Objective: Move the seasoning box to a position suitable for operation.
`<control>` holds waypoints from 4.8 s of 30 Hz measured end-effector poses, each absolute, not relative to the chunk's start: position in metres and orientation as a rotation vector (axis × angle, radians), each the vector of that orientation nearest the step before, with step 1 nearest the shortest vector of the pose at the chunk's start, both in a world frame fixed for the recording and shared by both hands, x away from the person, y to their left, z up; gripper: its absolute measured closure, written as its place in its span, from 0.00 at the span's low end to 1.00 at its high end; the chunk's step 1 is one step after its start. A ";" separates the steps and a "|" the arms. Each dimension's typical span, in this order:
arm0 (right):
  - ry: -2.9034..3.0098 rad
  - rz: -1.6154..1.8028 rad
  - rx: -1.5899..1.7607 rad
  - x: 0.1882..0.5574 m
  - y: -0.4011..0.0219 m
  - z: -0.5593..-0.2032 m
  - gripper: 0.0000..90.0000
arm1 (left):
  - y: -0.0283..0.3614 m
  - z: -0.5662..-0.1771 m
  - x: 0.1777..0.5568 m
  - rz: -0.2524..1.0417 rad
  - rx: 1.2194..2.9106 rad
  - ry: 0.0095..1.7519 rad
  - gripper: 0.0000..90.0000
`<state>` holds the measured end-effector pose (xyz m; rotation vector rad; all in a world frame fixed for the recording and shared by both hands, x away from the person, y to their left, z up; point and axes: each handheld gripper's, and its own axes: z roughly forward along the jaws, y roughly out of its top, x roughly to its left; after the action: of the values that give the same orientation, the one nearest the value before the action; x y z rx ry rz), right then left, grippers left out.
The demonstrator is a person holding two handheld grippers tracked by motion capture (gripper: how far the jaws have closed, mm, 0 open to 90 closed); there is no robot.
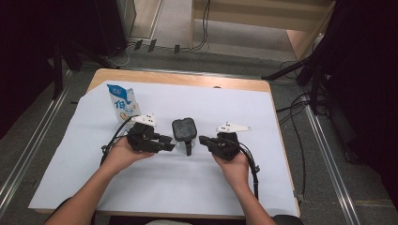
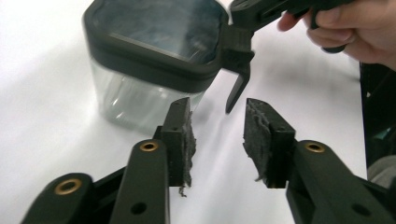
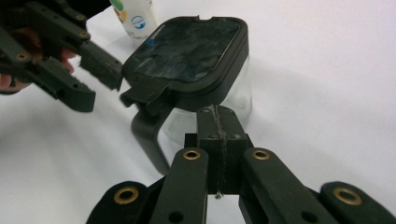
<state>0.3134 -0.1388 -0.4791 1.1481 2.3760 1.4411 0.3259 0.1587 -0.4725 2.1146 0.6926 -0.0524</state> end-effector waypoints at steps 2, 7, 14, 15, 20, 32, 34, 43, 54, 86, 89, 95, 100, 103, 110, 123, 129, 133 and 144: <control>2.377 1.447 1.142 0.310 -0.139 -0.479 1.00 | 0.164 -0.471 0.328 -0.042 2.105 0.704 0.65; 2.396 1.445 1.136 0.301 -0.135 -0.480 1.00 | 0.171 -0.473 0.335 -0.047 2.089 0.728 0.58; 2.429 1.460 1.116 0.290 -0.125 -0.483 1.00 | 0.177 -0.476 0.343 -0.065 2.065 0.754 0.49; 2.444 1.460 1.100 0.288 -0.120 -0.484 1.00 | 0.179 -0.477 0.344 -0.068 2.064 0.756 0.47; 2.460 1.462 1.073 0.286 -0.112 -0.487 1.00 | 0.184 -0.479 0.348 -0.056 2.036 0.772 0.47; 2.496 1.436 1.037 0.288 -0.091 -0.501 1.00 | 0.186 -0.481 0.350 -0.035 2.036 0.788 0.43; 2.500 1.437 1.035 0.290 -0.090 -0.504 1.00 | 0.186 -0.481 0.350 -0.041 2.038 0.794 0.43; 2.498 1.411 1.031 0.291 -0.093 -0.504 1.00 | 0.186 -0.481 0.349 -0.020 2.047 0.806 0.42; 2.470 1.405 1.067 0.297 -0.108 -0.503 1.00 | 0.185 -0.481 0.349 -0.024 2.053 0.807 0.43; 2.396 1.400 1.255 0.327 -0.144 -0.498 1.00 | 0.179 -0.480 0.346 -0.026 2.075 0.792 0.44; 2.400 1.398 1.249 0.330 -0.146 -0.498 1.00 | 0.178 -0.480 0.345 -0.019 2.084 0.790 0.45; 2.385 1.393 1.276 0.336 -0.151 -0.498 1.00 | 0.176 -0.480 0.343 -0.013 2.094 0.773 0.45; 2.388 1.376 1.285 0.342 -0.152 -0.498 1.00 | 0.175 -0.480 0.342 -0.013 2.098 0.771 0.45; 2.385 1.370 1.286 0.345 -0.153 -0.497 1.00 | 0.175 -0.480 0.339 -0.003 2.101 0.770 0.45; 2.364 1.370 1.301 0.352 -0.154 -0.497 1.00 | 0.167 -0.481 0.337 -0.018 2.067 0.733 0.44; 2.420 1.327 1.273 0.350 -0.159 -0.491 0.92 | 0.161 -0.482 0.332 -0.022 2.084 0.699 0.42; 2.404 1.377 1.241 0.344 -0.175 -0.480 0.75 | 0.159 -0.479 0.337 -0.007 2.087 0.696 0.42; 2.403 1.346 1.291 0.347 -0.188 -0.485 0.69 | 0.157 -0.484 0.342 -0.032 2.090 0.698 0.43; 2.369 1.332 1.256 0.343 -0.200 -0.487 0.63 | 0.147 -0.473 0.362 -0.055 2.114 0.676 0.43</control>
<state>0.3434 -0.1999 -0.4874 1.2555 2.3688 1.3318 0.3617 0.1475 -0.4727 2.1138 0.6763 -0.0549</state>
